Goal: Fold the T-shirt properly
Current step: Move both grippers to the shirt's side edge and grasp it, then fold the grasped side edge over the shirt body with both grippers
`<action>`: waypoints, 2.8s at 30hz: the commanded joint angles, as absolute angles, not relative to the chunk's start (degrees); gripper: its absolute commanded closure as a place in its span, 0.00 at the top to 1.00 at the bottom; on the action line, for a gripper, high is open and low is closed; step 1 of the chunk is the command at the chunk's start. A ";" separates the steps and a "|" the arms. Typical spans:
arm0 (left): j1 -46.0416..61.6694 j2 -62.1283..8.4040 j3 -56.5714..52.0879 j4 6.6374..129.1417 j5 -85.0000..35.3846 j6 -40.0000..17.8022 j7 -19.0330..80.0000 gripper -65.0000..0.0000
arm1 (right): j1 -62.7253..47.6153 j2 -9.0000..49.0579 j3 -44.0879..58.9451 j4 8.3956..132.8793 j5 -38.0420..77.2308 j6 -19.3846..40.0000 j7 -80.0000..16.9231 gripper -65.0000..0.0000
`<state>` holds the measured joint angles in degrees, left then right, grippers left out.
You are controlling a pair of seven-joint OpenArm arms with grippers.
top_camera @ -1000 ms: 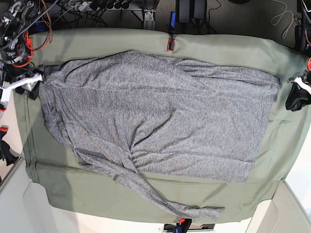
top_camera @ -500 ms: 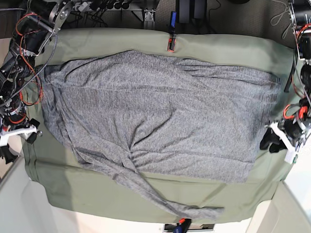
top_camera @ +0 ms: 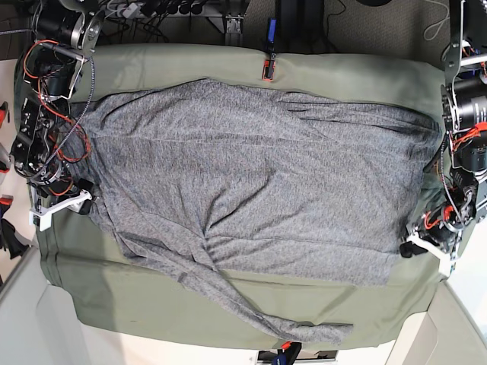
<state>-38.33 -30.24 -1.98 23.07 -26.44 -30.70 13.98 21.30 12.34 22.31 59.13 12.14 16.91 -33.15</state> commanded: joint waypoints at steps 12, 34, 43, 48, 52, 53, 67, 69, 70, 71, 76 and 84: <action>-39.83 -26.09 -2.17 19.75 -24.40 -27.00 10.11 0.47 | 22.02 12.34 22.22 59.35 12.71 16.75 -36.07 0.45; -39.83 -29.32 -2.17 24.93 -30.72 -40.00 14.35 0.02 | 22.09 12.23 22.22 65.19 15.11 19.92 -42.15 0.00; -39.31 -31.62 -2.17 28.18 -35.64 -40.00 21.47 0.02 | 21.85 12.45 24.05 75.00 9.39 19.11 -46.37 0.05; -37.30 -31.59 -2.17 28.18 -36.67 -40.00 21.21 0.02 | 20.82 12.53 24.80 76.14 11.64 19.16 -46.35 0.32; -36.47 -31.62 -2.17 28.21 -36.62 -40.00 20.95 0.02 | 19.18 12.49 24.77 77.52 14.72 19.53 -46.30 0.33; -36.47 -31.62 -2.17 28.18 -36.62 -40.00 20.78 0.02 | 18.81 12.49 24.77 77.78 15.11 19.53 -46.26 0.33; -36.47 -31.57 -2.17 28.18 -36.60 -40.00 19.92 0.02 | 18.70 12.49 22.81 71.53 11.94 19.33 -35.31 0.52; -36.49 -31.57 -2.17 28.18 -35.94 -40.00 19.94 0.02 | 18.68 12.49 21.34 68.97 10.35 19.35 -33.26 0.52; -36.47 -31.57 -2.15 28.18 -35.66 -40.00 19.92 0.02 | 18.68 12.49 20.58 67.85 10.20 19.35 -32.71 0.52; -36.49 -31.59 -2.17 28.18 -35.46 -40.00 19.92 0.02 | 18.68 12.47 19.88 67.09 10.24 19.35 -32.53 0.51; -36.49 -31.62 -2.17 28.18 -35.11 -40.00 19.92 0.02 | 18.57 12.19 17.87 67.66 10.31 19.33 -32.60 0.29; -36.49 -32.36 -2.17 28.21 -35.97 -40.00 19.94 0.02 | 18.57 12.21 17.87 73.60 10.31 19.33 -34.96 0.27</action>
